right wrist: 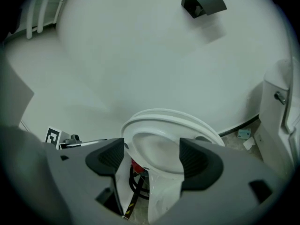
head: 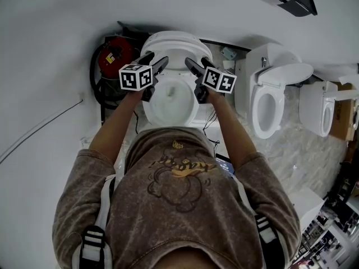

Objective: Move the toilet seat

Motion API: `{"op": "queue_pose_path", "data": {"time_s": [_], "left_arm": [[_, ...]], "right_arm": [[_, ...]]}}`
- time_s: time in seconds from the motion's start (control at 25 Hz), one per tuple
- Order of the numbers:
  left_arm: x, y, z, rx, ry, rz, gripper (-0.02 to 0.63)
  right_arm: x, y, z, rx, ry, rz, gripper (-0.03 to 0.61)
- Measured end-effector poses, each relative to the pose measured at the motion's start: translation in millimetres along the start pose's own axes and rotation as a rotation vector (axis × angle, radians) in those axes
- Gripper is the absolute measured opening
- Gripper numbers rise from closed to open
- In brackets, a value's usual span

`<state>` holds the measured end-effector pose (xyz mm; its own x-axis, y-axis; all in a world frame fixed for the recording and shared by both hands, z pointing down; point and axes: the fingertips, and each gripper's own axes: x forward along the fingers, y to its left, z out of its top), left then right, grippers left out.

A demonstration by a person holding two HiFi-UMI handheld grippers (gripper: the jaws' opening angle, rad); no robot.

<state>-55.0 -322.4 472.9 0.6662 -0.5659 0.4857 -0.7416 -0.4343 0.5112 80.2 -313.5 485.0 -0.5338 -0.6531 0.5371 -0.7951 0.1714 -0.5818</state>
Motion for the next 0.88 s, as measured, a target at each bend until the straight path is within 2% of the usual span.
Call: {"op": "queue_pose_path", "data": {"time_s": [0.56, 0.88], "left_arm": [[-66.6, -62.9, 16.8, 0.104, -0.081, -0.049, 0.268], [-116.7, -101.7, 20.6, 0.160, -0.165, -0.073, 0.275]], "right_arm": [[-80.0, 48.9, 15.0, -0.105, -0.124, 0.063, 0.364], [-129.6, 81.9, -2.2, -0.275, -0.139, 0.074, 0.364]]}}
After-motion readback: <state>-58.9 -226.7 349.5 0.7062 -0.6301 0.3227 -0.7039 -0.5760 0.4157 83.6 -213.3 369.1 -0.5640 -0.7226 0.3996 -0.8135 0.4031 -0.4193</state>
